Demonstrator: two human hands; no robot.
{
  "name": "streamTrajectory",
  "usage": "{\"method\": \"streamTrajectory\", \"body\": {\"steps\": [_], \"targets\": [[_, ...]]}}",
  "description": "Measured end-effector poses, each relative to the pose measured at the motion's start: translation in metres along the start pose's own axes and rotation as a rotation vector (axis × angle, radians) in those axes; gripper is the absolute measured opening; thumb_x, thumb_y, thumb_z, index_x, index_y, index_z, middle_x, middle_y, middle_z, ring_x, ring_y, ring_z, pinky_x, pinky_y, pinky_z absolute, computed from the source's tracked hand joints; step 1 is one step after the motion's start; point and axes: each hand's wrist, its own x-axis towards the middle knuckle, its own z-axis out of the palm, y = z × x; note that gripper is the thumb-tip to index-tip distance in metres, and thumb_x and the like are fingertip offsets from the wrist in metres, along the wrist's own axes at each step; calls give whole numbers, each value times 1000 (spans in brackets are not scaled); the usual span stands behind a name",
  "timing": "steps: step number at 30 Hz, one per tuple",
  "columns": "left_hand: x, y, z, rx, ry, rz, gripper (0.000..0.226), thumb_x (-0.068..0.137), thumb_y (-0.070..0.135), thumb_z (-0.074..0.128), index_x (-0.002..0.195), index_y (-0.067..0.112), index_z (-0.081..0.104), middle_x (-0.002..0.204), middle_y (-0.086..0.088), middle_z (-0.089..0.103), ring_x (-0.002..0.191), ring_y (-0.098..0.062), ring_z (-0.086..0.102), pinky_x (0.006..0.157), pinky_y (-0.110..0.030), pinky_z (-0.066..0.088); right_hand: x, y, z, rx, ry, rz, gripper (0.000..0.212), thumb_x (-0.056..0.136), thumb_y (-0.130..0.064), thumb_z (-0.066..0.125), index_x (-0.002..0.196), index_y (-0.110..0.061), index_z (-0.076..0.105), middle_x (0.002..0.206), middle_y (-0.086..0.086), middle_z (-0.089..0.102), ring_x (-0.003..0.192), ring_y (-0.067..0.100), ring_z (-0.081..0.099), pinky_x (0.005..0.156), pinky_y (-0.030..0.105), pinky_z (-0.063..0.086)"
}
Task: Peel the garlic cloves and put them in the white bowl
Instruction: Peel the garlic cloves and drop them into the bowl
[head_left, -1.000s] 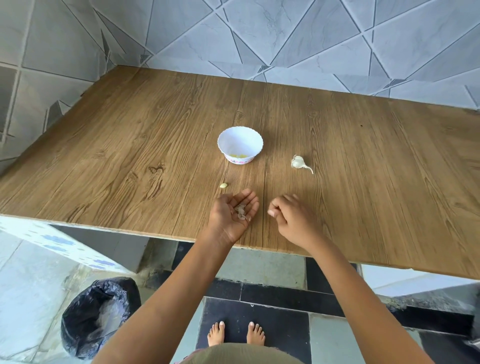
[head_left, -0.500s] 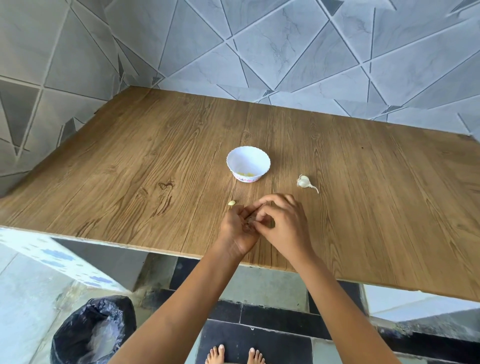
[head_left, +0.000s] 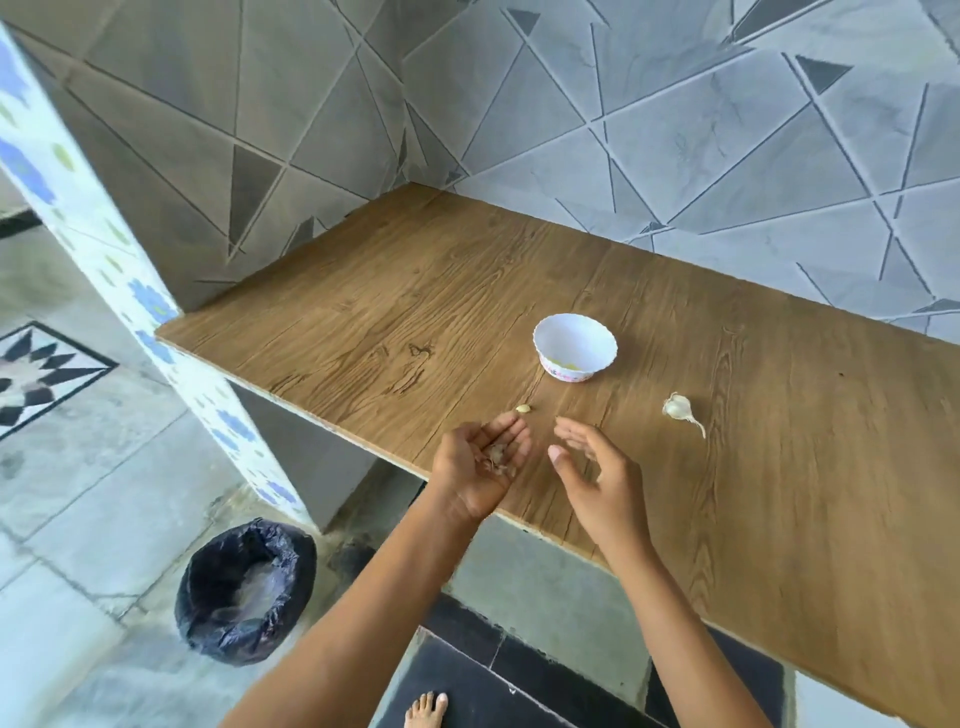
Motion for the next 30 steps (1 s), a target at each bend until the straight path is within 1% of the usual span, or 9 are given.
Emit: {"method": "streamTrajectory", "body": {"steps": [5, 9, 13, 16, 19, 23, 25, 27, 30], "targets": [[-35, 28, -32, -70, 71, 159, 37, 98, 13, 31, 89, -7, 61, 93, -20, 64, 89, -29, 61, 83, -35, 49, -2, -17, 40, 79, -153, -72, 27, 86, -9, 64, 113, -16, 65, 109, -4, 67, 103, 10, 62, 91, 23, 46], [-66, 65, -82, -181, 123, 308, 31, 96, 10, 36, 89, -7, 61, 91, -20, 65, 88, -29, 61, 82, -35, 51, -11, -50, 95, 120, -315, -154, 28, 86, -5, 63, 113, -12, 65, 107, -5, 66, 99, 7, 61, 84, 5, 41], [-85, 107, -145, -288, 201, 416, 31, 96, 10, 36, 90, -7, 61, 94, -19, 64, 90, -28, 62, 72, -34, 57, -24, -78, 167, 155, -490, -185, 28, 88, -11, 62, 116, -14, 64, 111, -7, 65, 103, 6, 59, 91, 18, 45], [-92, 142, -192, -337, 249, 446, 27, 94, 6, 38, 90, -8, 61, 95, -20, 63, 91, -29, 61, 82, -35, 53, -31, -90, 230, 172, -575, -155, 28, 88, -9, 61, 116, -13, 64, 110, -9, 63, 105, 7, 59, 93, 22, 45], [-87, 188, -243, -345, 287, 431, 26, 94, 5, 39, 91, -8, 61, 96, -21, 63, 91, -30, 61, 89, -36, 50, -36, -93, 305, 148, -618, -121, 26, 87, -8, 63, 112, -11, 66, 108, -8, 65, 103, 9, 61, 89, 17, 45], [-65, 251, -316, -339, 394, 374, 26, 94, 7, 39, 90, -6, 62, 85, -18, 68, 86, -27, 62, 81, -31, 52, -41, -88, 396, 110, -633, 6, 24, 88, -8, 62, 111, -11, 66, 109, -3, 69, 101, 6, 61, 87, 11, 43], [-50, 275, -349, -318, 442, 344, 25, 93, 7, 41, 90, -5, 62, 75, -15, 70, 84, -26, 63, 76, -29, 55, -44, -80, 433, 88, -619, 68, 25, 88, -6, 61, 112, -10, 66, 109, -1, 69, 100, 8, 62, 91, 19, 46], [-26, 293, -384, -311, 500, 304, 25, 93, 8, 41, 89, -5, 62, 71, -14, 70, 84, -25, 62, 78, -29, 53, -45, -63, 472, 44, -602, 137, 26, 88, -7, 60, 113, -9, 65, 111, 2, 68, 102, 15, 62, 93, 32, 48], [25, 312, -442, -277, 586, 232, 26, 94, 10, 41, 88, -3, 62, 81, -14, 68, 84, -23, 61, 77, -27, 51, -47, -25, 528, -11, -607, 214, 25, 89, -9, 60, 113, -10, 65, 110, 2, 68, 102, 17, 62, 92, 36, 49]]}}
